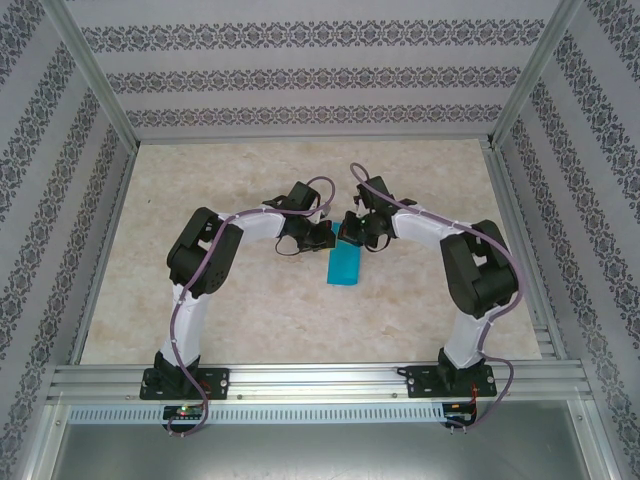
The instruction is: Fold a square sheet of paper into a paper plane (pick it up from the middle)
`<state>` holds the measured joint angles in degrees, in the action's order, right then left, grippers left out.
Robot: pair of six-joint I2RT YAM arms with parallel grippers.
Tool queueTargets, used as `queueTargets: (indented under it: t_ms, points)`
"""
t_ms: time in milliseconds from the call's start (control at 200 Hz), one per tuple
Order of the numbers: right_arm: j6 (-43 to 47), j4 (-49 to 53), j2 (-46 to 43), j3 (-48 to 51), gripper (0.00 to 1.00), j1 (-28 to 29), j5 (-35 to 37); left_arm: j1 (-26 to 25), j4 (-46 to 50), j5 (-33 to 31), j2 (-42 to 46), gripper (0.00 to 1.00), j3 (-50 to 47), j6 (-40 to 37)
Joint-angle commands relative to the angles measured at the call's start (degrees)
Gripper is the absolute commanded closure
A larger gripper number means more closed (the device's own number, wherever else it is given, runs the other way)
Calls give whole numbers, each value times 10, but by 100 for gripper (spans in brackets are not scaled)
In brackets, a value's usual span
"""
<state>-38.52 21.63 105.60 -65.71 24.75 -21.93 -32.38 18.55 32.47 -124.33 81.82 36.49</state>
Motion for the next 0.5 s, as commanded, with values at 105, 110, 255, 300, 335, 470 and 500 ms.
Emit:
queueTargets:
  t_ms: [105,110,255,300,335,470,500]
  points:
    - [12,-22,33,9,100,1,-23,-5,90,-69,-51,97,-15,13]
    - [13,-22,34,10,100,1,-22,-5,90,-69,-51,97,-15,14]
    - [34,-16,42,26,100,-7,-27,-5,102,-80,-54,97,-13,20]
    - [40,-11,47,27,100,-10,-28,-5,110,-84,-57,98,-11,20]
    - [45,-10,49,28,100,-11,-30,-5,114,-87,-58,98,-11,22]
    - [57,-5,57,34,100,-17,-27,-5,126,-98,-62,98,-11,27]
    - [59,-6,57,36,100,-19,-27,-5,129,-101,-62,98,-11,26]
